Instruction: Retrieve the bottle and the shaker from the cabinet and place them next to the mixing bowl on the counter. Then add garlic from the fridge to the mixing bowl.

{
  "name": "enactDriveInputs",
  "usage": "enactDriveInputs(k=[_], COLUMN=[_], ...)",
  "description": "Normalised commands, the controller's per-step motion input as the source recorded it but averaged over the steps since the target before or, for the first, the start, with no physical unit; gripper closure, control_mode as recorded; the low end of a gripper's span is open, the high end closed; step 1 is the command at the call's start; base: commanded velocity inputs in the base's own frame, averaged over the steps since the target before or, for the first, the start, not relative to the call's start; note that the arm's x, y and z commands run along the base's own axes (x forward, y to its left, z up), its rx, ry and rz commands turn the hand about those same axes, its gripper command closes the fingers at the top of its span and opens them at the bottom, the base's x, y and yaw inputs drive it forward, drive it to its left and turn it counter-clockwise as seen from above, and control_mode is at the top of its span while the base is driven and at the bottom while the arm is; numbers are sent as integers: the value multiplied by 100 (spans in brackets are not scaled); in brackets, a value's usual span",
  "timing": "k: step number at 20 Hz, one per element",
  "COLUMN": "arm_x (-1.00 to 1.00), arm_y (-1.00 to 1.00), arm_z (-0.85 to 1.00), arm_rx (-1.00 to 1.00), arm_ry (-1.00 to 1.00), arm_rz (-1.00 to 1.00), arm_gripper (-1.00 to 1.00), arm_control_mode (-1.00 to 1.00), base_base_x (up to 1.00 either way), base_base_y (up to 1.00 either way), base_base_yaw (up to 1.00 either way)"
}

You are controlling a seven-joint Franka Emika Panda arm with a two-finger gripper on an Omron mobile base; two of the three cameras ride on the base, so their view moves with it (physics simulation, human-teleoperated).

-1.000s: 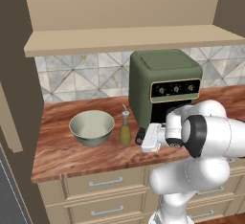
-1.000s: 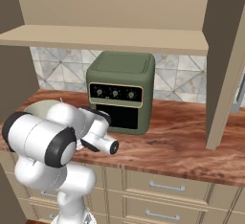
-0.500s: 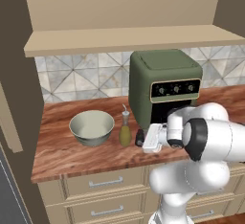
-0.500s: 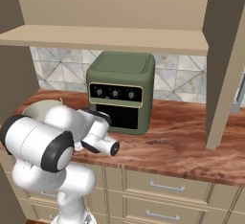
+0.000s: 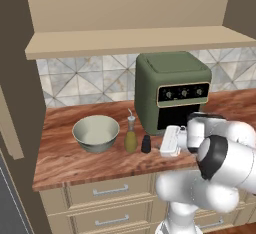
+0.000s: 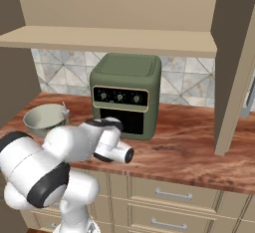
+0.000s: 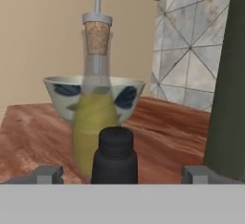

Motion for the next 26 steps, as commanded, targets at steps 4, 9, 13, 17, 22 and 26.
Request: enactDriveInputs(k=[4,9,13,17,22,26], arm_x=[-45,-50,-54,-33,-60,-48], arm_y=[-23,-9,0,8,41,43], arm_z=[43,65,88,84,78,71], arm_rx=[0,0,0,-5,-10,-17], arm_ry=[1,11,14,10,9,14], arm_rz=[-14,-13,-4,-5,-14,-14], arm_gripper=[-100,-100,-100,-100,-100,-100], arm_control_mode=[-100,-100,-100,-100,-100,-100], base_base_x=[0,0,0,0,0,0], base_base_y=[0,0,0,0,0,0], base_base_yaw=[0,0,0,0,0,0])
